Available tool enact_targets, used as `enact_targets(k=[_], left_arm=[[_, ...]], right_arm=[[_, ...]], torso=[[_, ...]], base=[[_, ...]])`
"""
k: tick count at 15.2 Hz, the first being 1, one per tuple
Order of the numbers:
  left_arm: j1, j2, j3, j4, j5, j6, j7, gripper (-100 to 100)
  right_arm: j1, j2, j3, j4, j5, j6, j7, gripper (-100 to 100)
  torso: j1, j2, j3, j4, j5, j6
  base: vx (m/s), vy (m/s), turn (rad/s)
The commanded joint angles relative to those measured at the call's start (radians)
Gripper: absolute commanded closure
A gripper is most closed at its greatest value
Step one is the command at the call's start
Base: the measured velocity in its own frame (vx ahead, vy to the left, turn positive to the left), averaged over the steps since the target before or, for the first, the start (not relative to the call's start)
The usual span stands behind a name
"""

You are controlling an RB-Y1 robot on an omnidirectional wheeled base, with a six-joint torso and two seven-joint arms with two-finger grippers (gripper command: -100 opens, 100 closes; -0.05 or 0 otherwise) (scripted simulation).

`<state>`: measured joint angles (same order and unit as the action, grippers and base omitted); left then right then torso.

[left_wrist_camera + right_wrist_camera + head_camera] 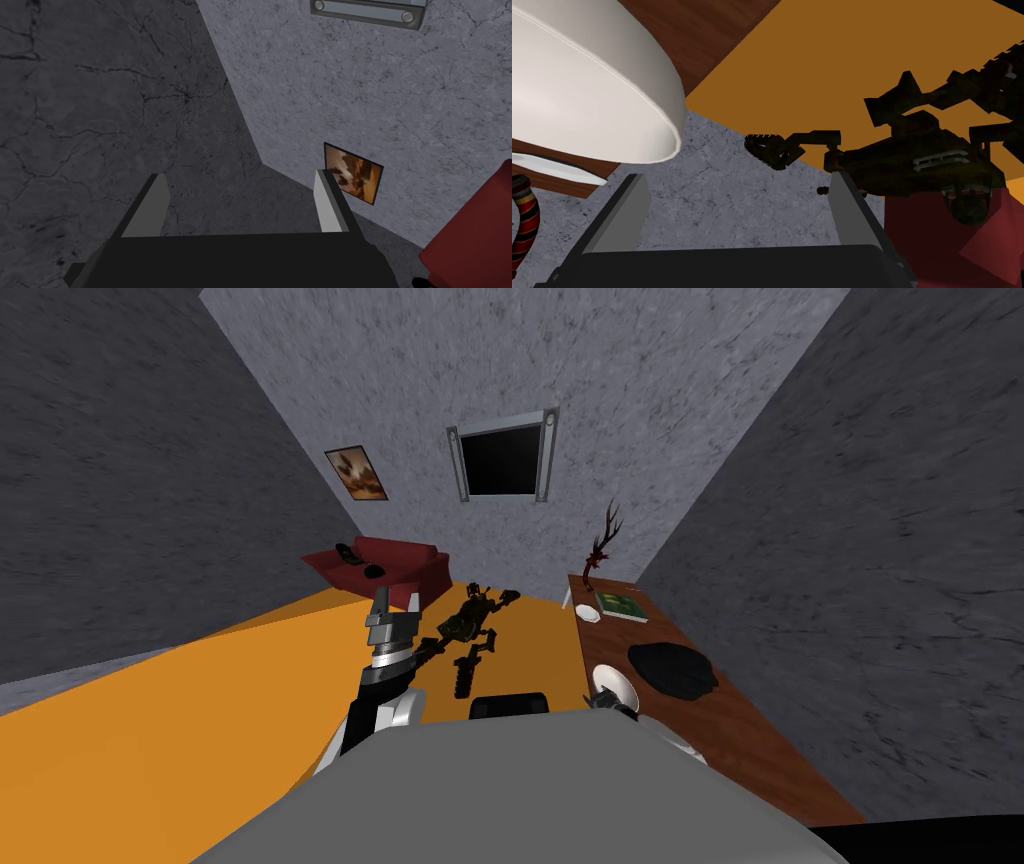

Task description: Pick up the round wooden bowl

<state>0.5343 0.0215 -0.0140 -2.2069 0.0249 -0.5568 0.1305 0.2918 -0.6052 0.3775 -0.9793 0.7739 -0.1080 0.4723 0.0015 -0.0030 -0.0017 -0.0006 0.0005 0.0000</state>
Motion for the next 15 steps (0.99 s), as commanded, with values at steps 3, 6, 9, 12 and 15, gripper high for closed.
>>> enact_targets(k=[3,6,9,12,15], left_arm=[[0.000,0.000,0.000,0.000,0.000,0.000,0.000,0],[0.000,0.000,0.000,0.000,0.000,0.000,0.000,0],[0.000,0.000,0.000,0.000,0.000,0.000,0.000,0],[0.000,0.000,0.000,0.000,0.000,0.000,0.000,0],[0.000,0.000,0.000,0.000,0.000,0.000,0.000,0]], right_arm=[[-0.006,-0.005,0.019,0.082,0.045,0.018,0.028,-100],[-0.015,-0.017,0.041,0.151,0.084,0.031,0.047,-100],[-0.018,-0.021,0.050,0.180,0.101,0.037,0.055,-100],[-0.024,-0.029,0.066,0.228,0.127,0.046,0.068,-100],[-0.028,-0.034,0.081,0.273,0.153,0.054,0.080,-100]], torso=[[0.000,0.000,0.000,0.000,0.000,0.000],[0.000,0.000,0.000,0.000,0.000,0.000],[0.000,0.001,0.001,0.000,0.000,0.000],[0.000,0.002,0.001,0.000,0.000,0.000],[0.001,0.001,0.001,0.000,0.000,0.000]], base=[[0.052,0.013,0.090],[0.044,0.013,0.076],[0.033,0.010,0.070],[0.030,0.013,0.051],[0.034,0.014,0.073]])
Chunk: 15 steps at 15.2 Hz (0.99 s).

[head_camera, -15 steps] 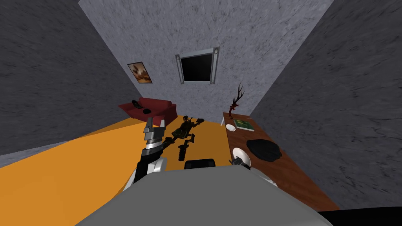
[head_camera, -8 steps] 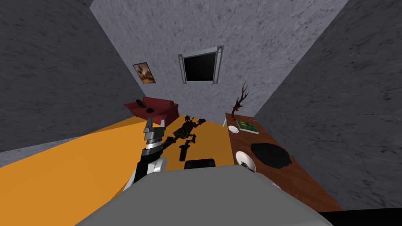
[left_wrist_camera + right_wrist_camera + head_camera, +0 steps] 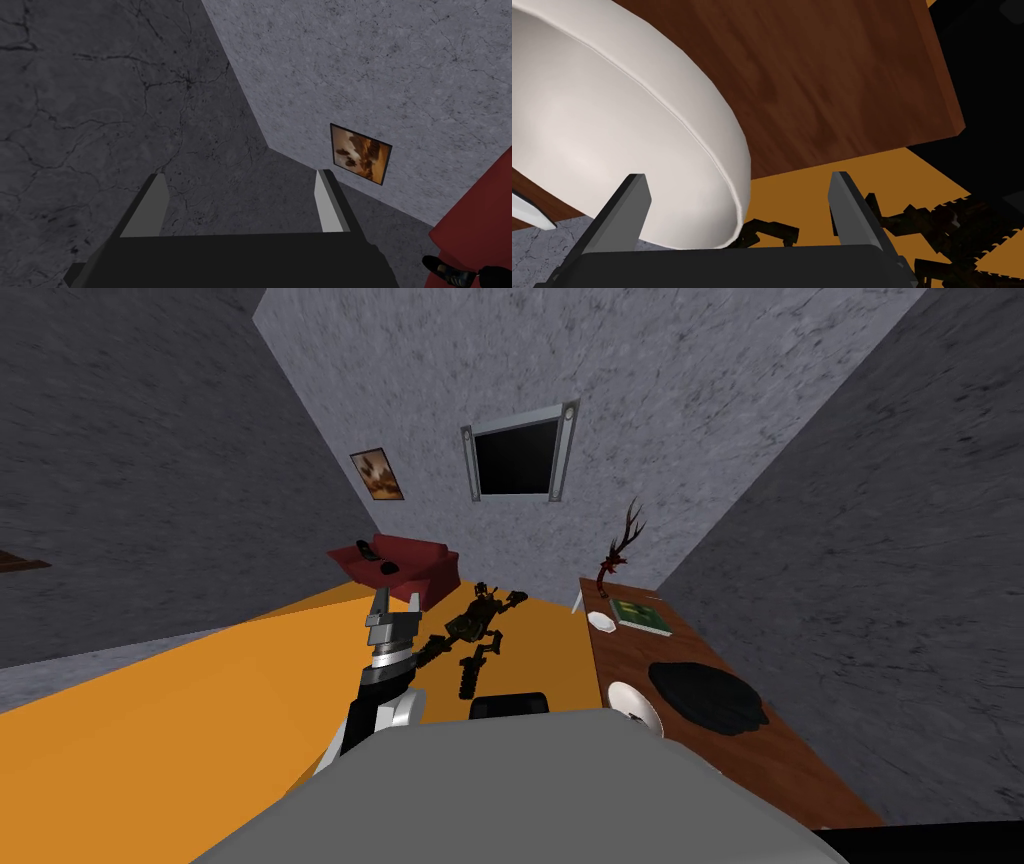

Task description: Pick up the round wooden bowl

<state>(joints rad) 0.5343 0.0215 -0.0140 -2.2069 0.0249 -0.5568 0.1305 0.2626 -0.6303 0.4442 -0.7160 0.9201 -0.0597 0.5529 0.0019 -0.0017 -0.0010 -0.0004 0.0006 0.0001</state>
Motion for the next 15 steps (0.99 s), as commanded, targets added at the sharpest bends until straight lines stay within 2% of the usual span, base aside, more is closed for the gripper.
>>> enact_targets(k=[1,2,6,9,10,14,15], left_arm=[[0.000,0.000,0.000,0.000,0.000,0.000,0.000,0],[0.000,0.000,0.000,0.000,0.000,0.000,0.000,0],[0.000,0.000,0.000,0.000,0.000,0.000,0.000,0],[0.000,0.000,0.000,0.000,0.000,0.000,0.000,0],[0.000,0.000,0.000,0.000,0.000,0.000,0.000,0],[0.000,0.000,0.000,0.000,0.000,0.000,0.000,0],[0.000,0.000,0.000,0.000,0.000,0.000,0.000,0]], right_arm=[[0.000,0.000,0.000,0.000,0.000,0.000,0.000,-100],[-0.014,0.034,0.003,0.018,0.005,0.025,0.011,-100],[-0.036,0.090,0.008,0.038,0.009,0.067,0.023,-100],[-0.035,0.089,0.001,0.042,0.011,0.058,0.031,-100],[-0.035,0.088,0.006,0.039,0.010,0.063,0.026,100],[-0.035,0.089,0.006,0.039,0.009,0.062,0.025,100],[-0.023,0.056,0.005,0.026,0.007,0.042,0.016,100]], torso=[[0.000,0.000,0.000,0.000,0.000,0.000],[0.000,0.001,0.000,0.000,0.000,0.000],[-0.009,0.003,0.002,0.001,-0.002,0.000],[-0.007,0.004,0.002,0.001,-0.002,0.000],[-0.005,0.004,0.002,0.001,-0.001,0.000],[-0.001,0.003,0.001,0.000,0.000,0.000],[-0.001,0.002,0.001,0.000,0.000,0.000]], base=[[0.020,0.005,0.018],[0.005,-0.040,0.035],[-0.018,-0.118,0.046],[-0.016,-0.068,0.011],[-0.003,-0.014,0.002],[0.000,-0.002,0.000],[0.008,0.053,-0.037]])
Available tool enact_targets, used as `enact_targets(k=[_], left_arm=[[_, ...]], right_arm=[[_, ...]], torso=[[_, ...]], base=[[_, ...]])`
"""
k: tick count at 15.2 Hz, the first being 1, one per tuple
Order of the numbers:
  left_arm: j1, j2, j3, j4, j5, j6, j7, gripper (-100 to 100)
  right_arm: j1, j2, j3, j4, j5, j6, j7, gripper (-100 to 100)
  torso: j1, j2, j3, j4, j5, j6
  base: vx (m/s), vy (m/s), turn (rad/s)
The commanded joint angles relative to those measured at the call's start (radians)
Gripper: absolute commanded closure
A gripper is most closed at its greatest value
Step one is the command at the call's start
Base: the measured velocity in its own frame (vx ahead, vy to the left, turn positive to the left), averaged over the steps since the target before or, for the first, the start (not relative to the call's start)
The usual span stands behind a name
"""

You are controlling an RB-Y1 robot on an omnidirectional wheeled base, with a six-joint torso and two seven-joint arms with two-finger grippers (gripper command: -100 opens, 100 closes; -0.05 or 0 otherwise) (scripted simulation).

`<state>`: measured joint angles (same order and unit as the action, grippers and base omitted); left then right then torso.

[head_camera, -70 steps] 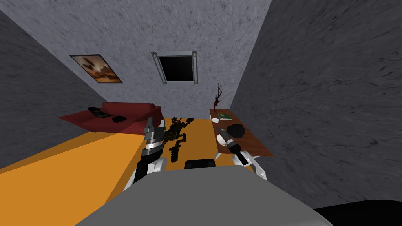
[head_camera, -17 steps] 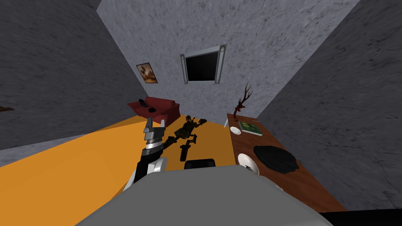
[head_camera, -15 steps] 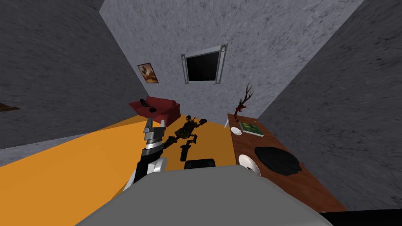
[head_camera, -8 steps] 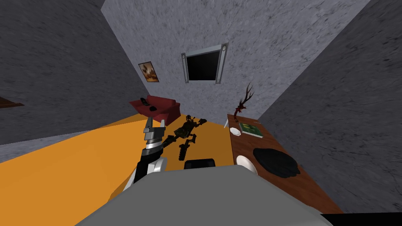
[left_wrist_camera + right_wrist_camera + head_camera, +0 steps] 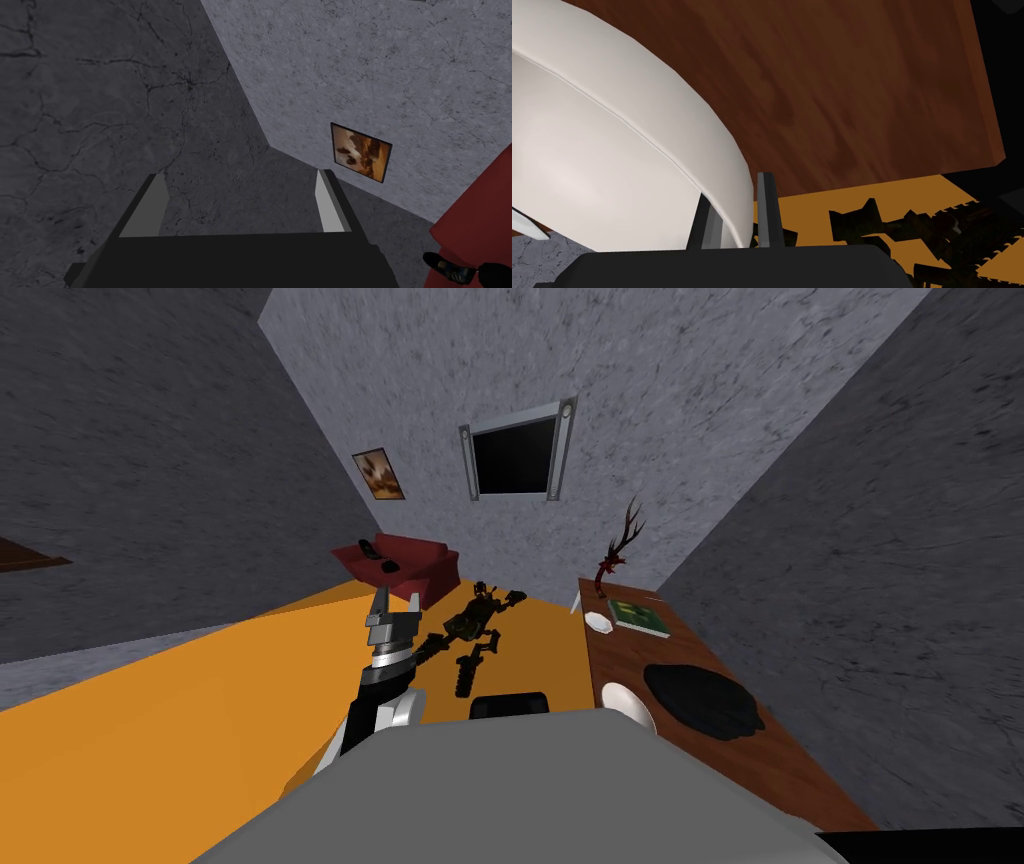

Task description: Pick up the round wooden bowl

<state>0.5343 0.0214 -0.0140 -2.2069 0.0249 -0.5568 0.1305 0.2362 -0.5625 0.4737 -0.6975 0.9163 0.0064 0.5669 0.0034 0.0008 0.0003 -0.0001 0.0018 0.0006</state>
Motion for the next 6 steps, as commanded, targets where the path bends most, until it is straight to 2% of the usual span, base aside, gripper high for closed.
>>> enact_targets(k=[1,5,6], left_arm=[[0.000,0.000,0.000,0.000,0.000,0.000,0.000,0],[0.000,0.000,0.000,0.000,0.000,0.000,0.000,0],[0.000,0.000,0.000,0.000,0.000,0.000,0.000,0]], right_arm=[[0.008,-0.023,-0.025,0.003,0.010,-0.033,-0.001,100],[0.025,-0.068,-0.029,-0.013,0.006,-0.066,-0.011,100],[0.022,-0.051,-0.032,-0.007,0.009,-0.054,-0.005,100]], torso=[[0.000,0.000,0.000,0.000,0.000,0.000],[0.008,-0.002,-0.001,0.000,0.002,-0.001],[0.007,-0.001,0.000,0.000,0.002,-0.001]], base=[[0.015,0.117,-0.062],[0.028,0.120,-0.035],[0.011,0.063,-0.019]])
